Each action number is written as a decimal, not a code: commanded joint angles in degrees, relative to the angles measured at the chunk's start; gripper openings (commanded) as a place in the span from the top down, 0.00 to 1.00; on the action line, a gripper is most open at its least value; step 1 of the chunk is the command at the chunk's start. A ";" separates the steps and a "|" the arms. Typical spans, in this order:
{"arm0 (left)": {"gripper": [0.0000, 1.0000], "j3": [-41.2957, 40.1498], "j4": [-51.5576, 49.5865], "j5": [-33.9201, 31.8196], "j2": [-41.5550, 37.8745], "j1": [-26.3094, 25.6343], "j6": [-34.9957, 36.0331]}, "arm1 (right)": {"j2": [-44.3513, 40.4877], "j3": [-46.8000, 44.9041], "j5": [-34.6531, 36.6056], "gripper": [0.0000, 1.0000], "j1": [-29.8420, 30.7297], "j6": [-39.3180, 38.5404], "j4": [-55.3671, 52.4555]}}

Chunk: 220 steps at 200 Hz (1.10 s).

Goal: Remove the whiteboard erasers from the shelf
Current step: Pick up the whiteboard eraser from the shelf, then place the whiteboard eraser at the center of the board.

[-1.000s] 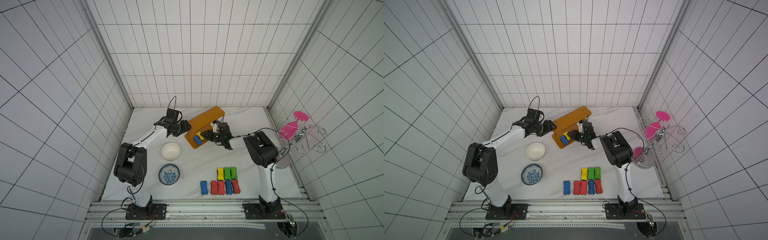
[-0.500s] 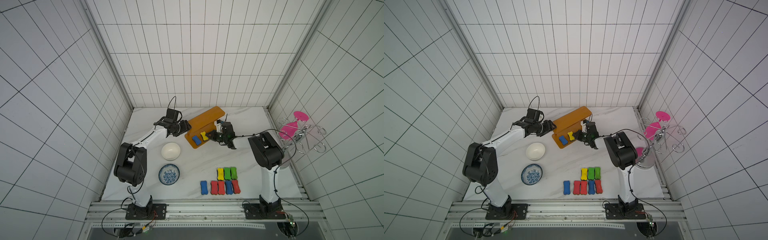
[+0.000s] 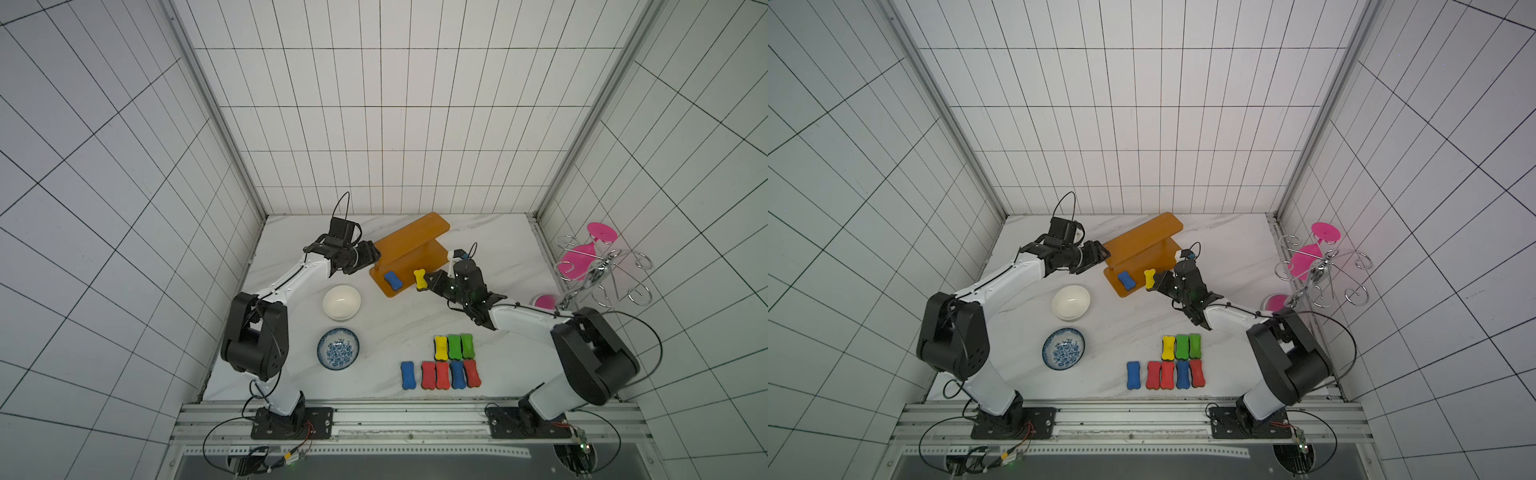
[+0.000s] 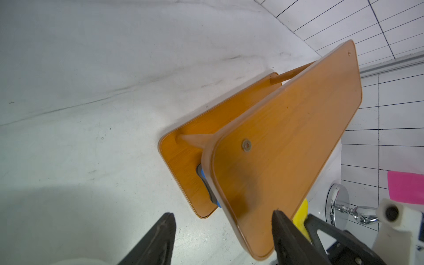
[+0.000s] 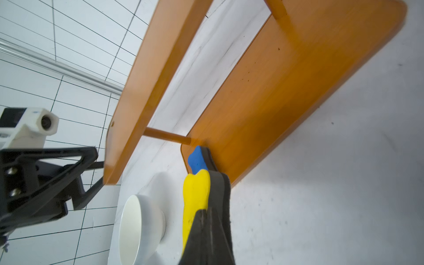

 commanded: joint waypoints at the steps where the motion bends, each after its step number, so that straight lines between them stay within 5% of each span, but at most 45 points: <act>1: 0.30 -2.56 -0.69 0.08 -4.55 -0.62 1.42 | -8.62 -7.12 15.02 1.00 7.24 5.27 -10.67; 43: 0.30 -9.89 1.32 0.90 -9.89 -0.80 1.46 | -16.90 -12.92 28.80 1.00 23.95 16.04 -20.84; 82: 0.29 -12.15 1.58 1.74 -12.67 -0.93 1.79 | -13.00 -13.48 32.13 1.00 30.38 22.90 -21.57; 220: 0.29 -13.11 1.09 1.71 -15.23 -0.83 2.08 | -11.32 -15.67 28.80 1.00 30.84 23.83 -21.05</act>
